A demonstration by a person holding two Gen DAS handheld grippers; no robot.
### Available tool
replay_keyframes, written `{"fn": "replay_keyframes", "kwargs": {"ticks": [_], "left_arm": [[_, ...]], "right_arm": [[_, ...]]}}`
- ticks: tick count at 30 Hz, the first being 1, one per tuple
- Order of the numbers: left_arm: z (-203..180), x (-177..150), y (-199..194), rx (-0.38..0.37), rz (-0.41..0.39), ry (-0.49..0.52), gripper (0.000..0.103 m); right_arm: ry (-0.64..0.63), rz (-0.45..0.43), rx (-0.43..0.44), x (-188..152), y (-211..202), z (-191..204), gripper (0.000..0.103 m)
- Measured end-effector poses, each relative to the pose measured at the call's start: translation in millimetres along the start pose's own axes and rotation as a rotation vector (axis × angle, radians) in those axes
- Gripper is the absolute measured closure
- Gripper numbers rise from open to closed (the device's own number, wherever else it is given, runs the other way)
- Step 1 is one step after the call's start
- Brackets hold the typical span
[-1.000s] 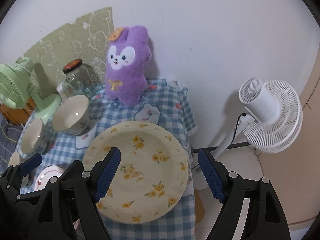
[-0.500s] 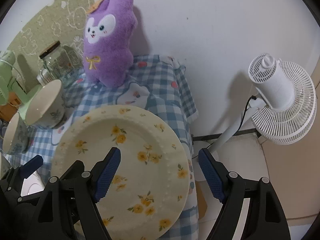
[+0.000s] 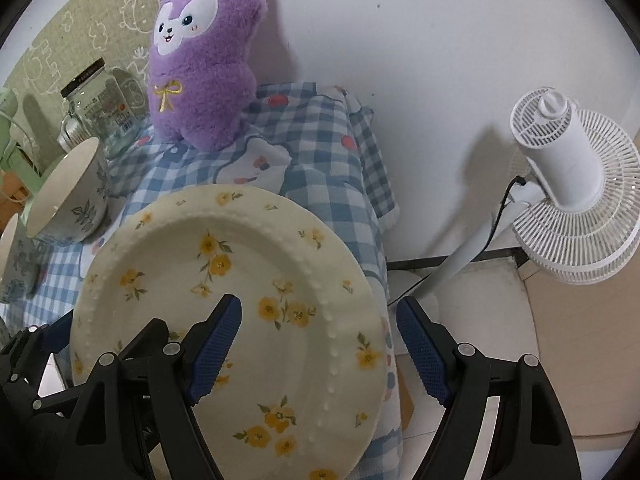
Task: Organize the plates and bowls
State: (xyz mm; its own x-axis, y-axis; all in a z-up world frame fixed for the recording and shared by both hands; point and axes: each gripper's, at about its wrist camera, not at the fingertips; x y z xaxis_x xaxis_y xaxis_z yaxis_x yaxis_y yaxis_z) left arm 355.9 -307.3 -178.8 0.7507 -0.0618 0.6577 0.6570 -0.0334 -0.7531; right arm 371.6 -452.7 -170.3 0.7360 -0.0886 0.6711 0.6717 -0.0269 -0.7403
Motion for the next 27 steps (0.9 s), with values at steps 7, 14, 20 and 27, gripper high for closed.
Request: {"fn": "replay_keyframes", "kwargs": {"ticks": [7, 14, 20, 27], "left_arm": [[-1.3, -1.0, -0.5, -0.003, -0.01, 0.005, 0.023], [-2.0, -0.9, -1.0, 0.001, -0.016, 0.012, 0.023], [-1.3, 0.5, -3.0, 0.006, -0.024, 0.004, 0.026], [2.6, 2.7, -7.9, 0.007, -0.024, 0.007, 0.029]], "right_arm": [[0.021, 0.03, 0.018, -0.3, 6.9, 2.4, 0.027], [0.024, 0.038, -0.033, 0.1, 8.1, 5.8, 0.029], [0.061, 0.026, -0.02, 1.5, 1.9, 3.0, 0.029], [0.061, 0.029, -0.027, 2.7, -7.6, 5.8, 0.029]]}}
Point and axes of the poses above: each gripper's, at about its wrist camera, not at the fingertips, and y roughly the way its jaws point, z to its left, x to its top, and after that the axes turned 13 degrees about -z, right-handed
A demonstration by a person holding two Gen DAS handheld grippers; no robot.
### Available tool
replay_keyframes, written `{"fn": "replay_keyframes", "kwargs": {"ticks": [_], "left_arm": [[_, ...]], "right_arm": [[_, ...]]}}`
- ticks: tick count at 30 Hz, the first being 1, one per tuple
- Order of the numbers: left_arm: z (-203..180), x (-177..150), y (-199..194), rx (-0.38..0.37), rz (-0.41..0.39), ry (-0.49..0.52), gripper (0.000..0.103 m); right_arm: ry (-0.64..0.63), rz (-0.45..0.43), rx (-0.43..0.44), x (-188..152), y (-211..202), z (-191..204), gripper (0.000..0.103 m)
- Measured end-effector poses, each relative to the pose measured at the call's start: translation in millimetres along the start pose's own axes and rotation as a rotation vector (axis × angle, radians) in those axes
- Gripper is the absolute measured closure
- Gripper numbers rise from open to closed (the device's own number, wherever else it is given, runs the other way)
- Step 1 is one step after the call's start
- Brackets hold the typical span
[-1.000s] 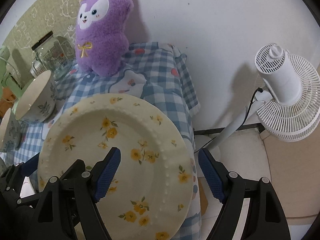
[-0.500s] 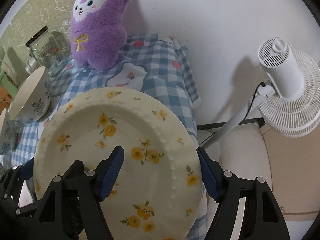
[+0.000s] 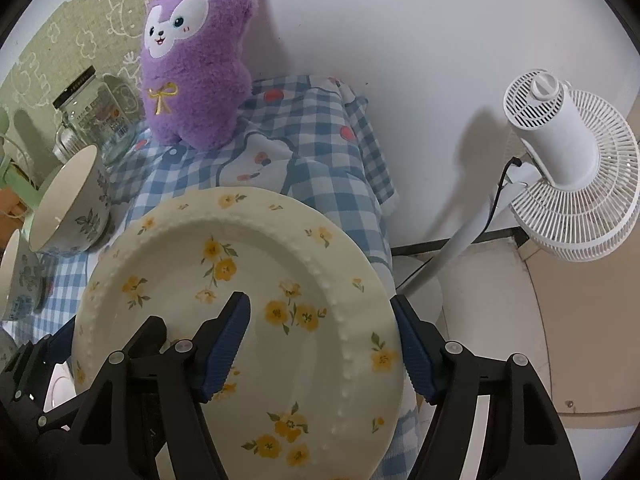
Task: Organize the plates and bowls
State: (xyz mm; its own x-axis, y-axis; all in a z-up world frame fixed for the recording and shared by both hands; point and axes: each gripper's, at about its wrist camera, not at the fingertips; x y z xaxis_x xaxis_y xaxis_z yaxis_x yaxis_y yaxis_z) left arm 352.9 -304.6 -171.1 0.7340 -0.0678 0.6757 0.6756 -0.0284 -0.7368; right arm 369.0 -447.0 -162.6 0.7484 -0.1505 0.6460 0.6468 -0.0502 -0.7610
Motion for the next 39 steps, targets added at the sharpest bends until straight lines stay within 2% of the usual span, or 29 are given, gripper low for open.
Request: {"fn": "replay_keyframes", "kwargs": {"ticks": [9, 24, 39], "left_arm": [[5.9, 2.0, -21.6, -0.002, -0.024, 0.001, 0.029], [24.4, 7.1, -80.8, -0.009, -0.098, 0.015, 0.029], [53.8, -12.9, -142.7, -0.034, -0.142, 0.009, 0.029]], "right_arm": [[-0.006, -0.027, 0.0, 2.7, -26.3, 7.0, 0.029], [0.001, -0.088, -0.01, 4.9, -88.3, 23.9, 0.029], [0.002, -0.141, -0.03, -25.7, -162.4, 48.6, 0.029]]}}
Point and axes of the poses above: each gripper's, at about its wrist camera, not at the fingertips, and y roughly the way its jaws point, z to its left, x to its top, and after that the axes turned 13 degrees about -z, right-handed
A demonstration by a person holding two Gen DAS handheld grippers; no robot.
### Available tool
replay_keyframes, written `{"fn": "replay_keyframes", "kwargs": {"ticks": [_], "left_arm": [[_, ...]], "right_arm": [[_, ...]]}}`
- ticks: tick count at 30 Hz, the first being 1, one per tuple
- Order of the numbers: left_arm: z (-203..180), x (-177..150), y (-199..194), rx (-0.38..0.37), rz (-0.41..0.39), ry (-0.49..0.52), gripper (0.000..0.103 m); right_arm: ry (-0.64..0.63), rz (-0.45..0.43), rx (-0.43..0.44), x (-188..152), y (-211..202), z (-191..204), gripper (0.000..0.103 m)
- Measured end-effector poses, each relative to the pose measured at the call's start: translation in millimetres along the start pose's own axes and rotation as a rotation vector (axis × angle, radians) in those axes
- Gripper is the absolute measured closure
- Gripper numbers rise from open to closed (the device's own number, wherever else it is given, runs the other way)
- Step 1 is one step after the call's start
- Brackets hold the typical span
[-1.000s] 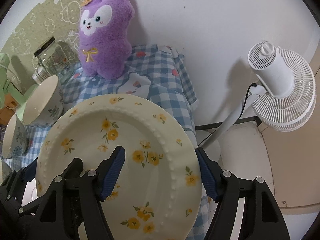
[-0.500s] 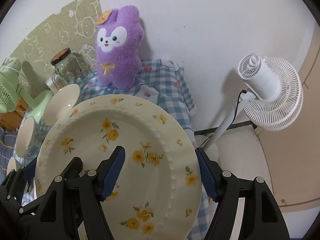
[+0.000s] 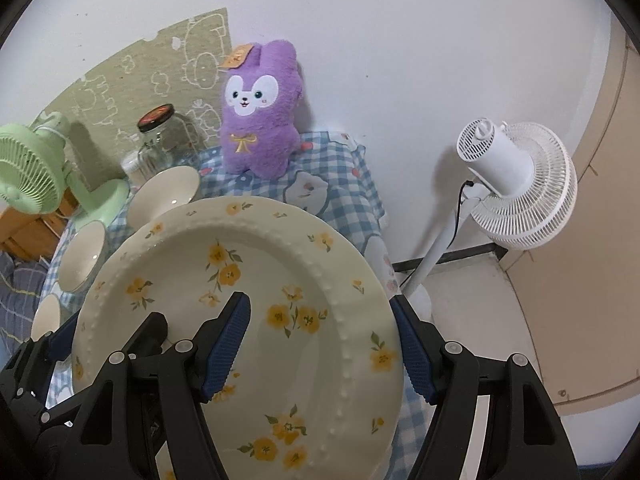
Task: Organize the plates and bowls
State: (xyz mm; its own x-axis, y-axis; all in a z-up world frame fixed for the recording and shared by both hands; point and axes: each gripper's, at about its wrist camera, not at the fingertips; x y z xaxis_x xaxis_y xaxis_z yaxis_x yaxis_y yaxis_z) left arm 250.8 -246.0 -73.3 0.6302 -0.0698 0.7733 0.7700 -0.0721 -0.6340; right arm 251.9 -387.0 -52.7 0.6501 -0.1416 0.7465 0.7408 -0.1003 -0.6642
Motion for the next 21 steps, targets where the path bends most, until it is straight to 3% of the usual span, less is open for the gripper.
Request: {"fn": "replay_keyframes", "kwargs": {"ticks": [21], "left_arm": [[30.2, -56.5, -58.6, -0.034, 0.028, -0.004, 0.029]], "right_arm": [[0.005, 0.013, -0.035, -76.1, -67.5, 26.0, 0.029]]}}
Point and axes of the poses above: each gripper's, at about its wrist camera, not at the fingertips, and y roughly the way its jaws point, z to its left, x to its top, and after that the axes turned 13 degrees about -z, right-handed
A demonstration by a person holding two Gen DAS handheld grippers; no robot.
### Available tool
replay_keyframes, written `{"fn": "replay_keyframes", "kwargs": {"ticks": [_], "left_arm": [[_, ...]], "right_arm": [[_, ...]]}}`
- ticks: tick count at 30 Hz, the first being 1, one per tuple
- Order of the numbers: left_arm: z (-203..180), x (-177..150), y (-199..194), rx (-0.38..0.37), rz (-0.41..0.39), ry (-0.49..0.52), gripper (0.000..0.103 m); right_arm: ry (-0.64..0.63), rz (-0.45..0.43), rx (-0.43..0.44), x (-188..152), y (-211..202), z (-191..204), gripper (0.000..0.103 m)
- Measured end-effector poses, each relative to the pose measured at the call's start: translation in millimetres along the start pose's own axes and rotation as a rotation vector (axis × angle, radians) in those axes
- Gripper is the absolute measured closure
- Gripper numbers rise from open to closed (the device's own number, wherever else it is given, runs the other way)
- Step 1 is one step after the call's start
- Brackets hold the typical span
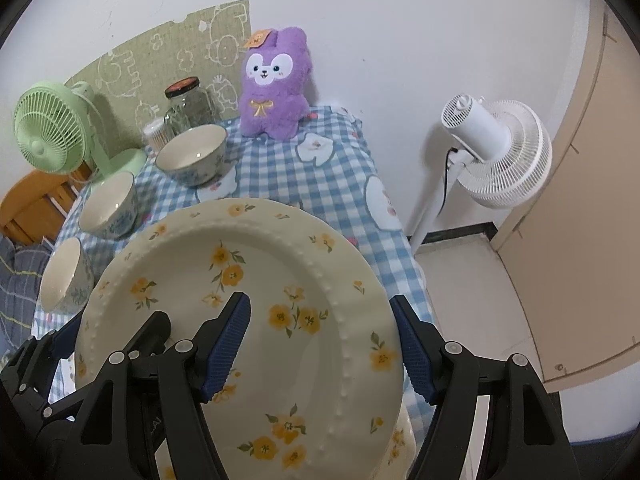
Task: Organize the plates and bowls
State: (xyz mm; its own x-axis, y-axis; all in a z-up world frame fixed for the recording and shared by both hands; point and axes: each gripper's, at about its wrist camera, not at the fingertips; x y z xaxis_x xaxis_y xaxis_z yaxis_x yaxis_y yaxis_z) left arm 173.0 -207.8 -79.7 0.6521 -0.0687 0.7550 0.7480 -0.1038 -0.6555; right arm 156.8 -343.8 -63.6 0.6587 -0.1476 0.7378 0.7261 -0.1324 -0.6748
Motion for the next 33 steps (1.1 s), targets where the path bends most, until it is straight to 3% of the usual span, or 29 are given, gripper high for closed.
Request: {"fn": "replay_keyframes", "kwargs": {"ticks": [17, 33], "left_arm": [[-5.3, -58.3, -13.4, -0.04, 0.067, 0.033, 0.029], [-18.2, -102.6, -8.4, -0.051, 0.128, 0.064, 0.029]], "right_arm": [[0.032, 0.06, -0.05, -62.8, -13.9, -16.4, 0.029], [0.036, 0.134, -0.073, -102.2, -1.3, -32.7, 0.029]]}}
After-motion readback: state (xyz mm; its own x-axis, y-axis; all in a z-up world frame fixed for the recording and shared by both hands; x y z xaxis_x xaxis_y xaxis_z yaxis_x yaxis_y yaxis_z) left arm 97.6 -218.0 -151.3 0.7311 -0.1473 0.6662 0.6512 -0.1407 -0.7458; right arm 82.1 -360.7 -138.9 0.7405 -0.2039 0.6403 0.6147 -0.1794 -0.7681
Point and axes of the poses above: each gripper's, at about its wrist camera, not at the fingertips, and y roughly the way its jaws point, z to its left, x to its top, and after that the axes turned 13 degrees about -z, right-handed
